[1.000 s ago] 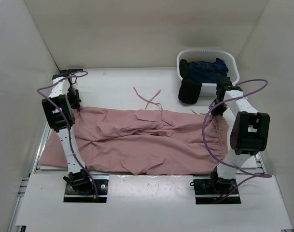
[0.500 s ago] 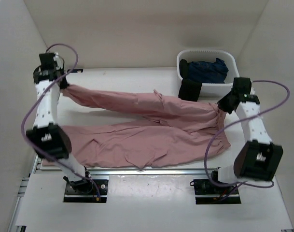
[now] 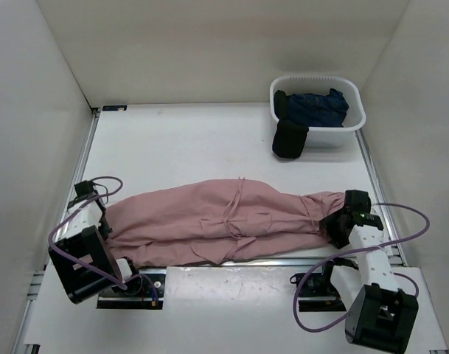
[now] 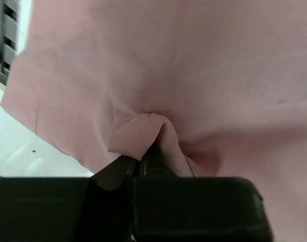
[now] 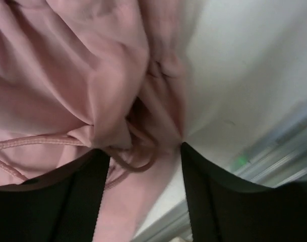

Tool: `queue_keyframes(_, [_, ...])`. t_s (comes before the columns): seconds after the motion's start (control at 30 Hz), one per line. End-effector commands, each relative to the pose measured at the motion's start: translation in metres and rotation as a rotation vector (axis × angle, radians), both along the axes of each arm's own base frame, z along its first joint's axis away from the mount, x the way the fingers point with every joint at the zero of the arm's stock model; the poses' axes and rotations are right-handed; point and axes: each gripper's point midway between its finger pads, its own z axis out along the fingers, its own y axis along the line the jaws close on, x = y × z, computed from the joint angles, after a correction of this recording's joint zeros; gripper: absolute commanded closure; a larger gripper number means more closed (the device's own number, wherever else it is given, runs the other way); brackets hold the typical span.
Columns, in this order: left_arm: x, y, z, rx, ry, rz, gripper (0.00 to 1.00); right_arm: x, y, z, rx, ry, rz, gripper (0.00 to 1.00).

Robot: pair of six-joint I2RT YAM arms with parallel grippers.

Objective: Fold and stack the trousers
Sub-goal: Fold the trousers

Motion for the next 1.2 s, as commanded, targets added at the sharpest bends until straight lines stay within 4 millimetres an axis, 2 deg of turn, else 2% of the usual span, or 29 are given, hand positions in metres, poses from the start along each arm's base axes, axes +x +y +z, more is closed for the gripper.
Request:
queue_keyframes(0.0, [0.029,0.025,0.023,0.135,-0.150,0.014,0.86,0.001,-0.009,0.013,-0.027,-0.036,-0.069,0.36])
queue_keyframes(0.03, [0.029,0.025,0.023,0.135,-0.150,0.014,0.86,0.004,-0.014,0.022,-0.059,-0.061,-0.062,0.34])
queue_keyframes(0.07, [0.029,0.025,0.023,0.135,-0.150,0.014,0.86,0.015,-0.019,0.045,-0.095,-0.140,-0.053,0.34])
queue_keyframes(0.13, [0.033,0.027,0.028,0.139,-0.158,0.014,0.86,0.017,-0.026,0.065,-0.135,-0.187,-0.073,0.34])
queue_keyframes(0.17, [0.031,0.026,0.028,0.135,-0.150,0.014,0.86,0.022,-0.030,0.081,-0.156,-0.242,-0.082,0.34])
queue_keyframes(0.23, [0.034,0.025,0.030,0.123,-0.152,0.010,0.86,0.021,-0.031,0.085,-0.155,-0.251,-0.106,0.34])
queue_keyframes(0.3, [0.033,0.025,0.028,0.118,-0.143,0.010,0.86,0.023,-0.028,0.079,-0.132,-0.235,-0.110,0.34])
queue_keyframes(0.33, [0.036,0.027,0.031,0.123,-0.152,0.010,0.86,0.030,-0.027,0.077,-0.116,-0.239,-0.119,0.34])
queue_keyframes(0.47, [0.036,0.027,0.031,0.118,-0.141,0.010,0.86,0.042,-0.026,0.056,-0.088,-0.185,-0.118,0.32])
queue_keyframes(0.63, [0.041,0.029,0.040,0.122,-0.150,0.010,0.86,0.038,-0.014,0.029,0.000,-0.008,-0.127,0.29])
queue_keyframes(0.67, [0.043,0.030,0.043,0.126,-0.158,0.010,0.86,0.044,-0.014,0.031,0.005,-0.034,-0.124,0.29])
queue_keyframes(0.77, [0.046,0.032,0.047,0.132,-0.169,0.010,0.86,0.049,-0.012,0.023,0.019,-0.043,-0.127,0.50])
queue_keyframes(0.8, [0.049,0.033,0.050,0.137,-0.179,0.010,0.86,0.050,-0.014,0.020,0.014,-0.034,-0.140,0.61])
queue_keyframes(0.83, [0.052,0.035,0.054,0.142,-0.189,0.011,0.86,0.048,-0.014,0.014,0.017,-0.005,-0.140,0.87])
queue_keyframes(0.87, [0.055,0.036,0.057,0.147,-0.200,0.011,0.86,0.046,-0.016,0.011,0.015,0.013,-0.140,0.98])
queue_keyframes(0.93, [0.068,0.044,0.076,0.181,-0.247,0.015,0.86,0.052,-0.018,0.013,0.007,0.015,-0.120,1.00])
queue_keyframes(0.97, [0.071,0.049,0.084,0.204,-0.259,0.022,0.86,0.057,-0.021,0.022,-0.002,0.000,-0.111,1.00])
queue_keyframes(1.0, [0.077,0.059,0.105,0.253,-0.298,0.043,0.86,0.057,-0.024,0.032,-0.016,-0.017,-0.115,1.00])
queue_keyframes(1.03, [0.081,0.064,0.118,0.281,-0.325,0.051,0.86,0.066,-0.028,0.051,-0.038,-0.066,-0.106,1.00])
queue_keyframes(1.07, [0.084,0.067,0.130,0.304,-0.351,0.057,0.86,0.067,-0.031,0.063,-0.059,-0.088,-0.102,1.00])
queue_keyframes(1.1, [0.087,0.074,0.150,0.350,-0.389,0.072,0.86,0.059,-0.032,0.078,-0.077,-0.105,-0.110,1.00])
queue_keyframes(1.17, [0.074,0.080,0.161,0.403,-0.372,0.109,0.86,0.052,-0.038,0.101,-0.118,-0.156,-0.146,1.00])
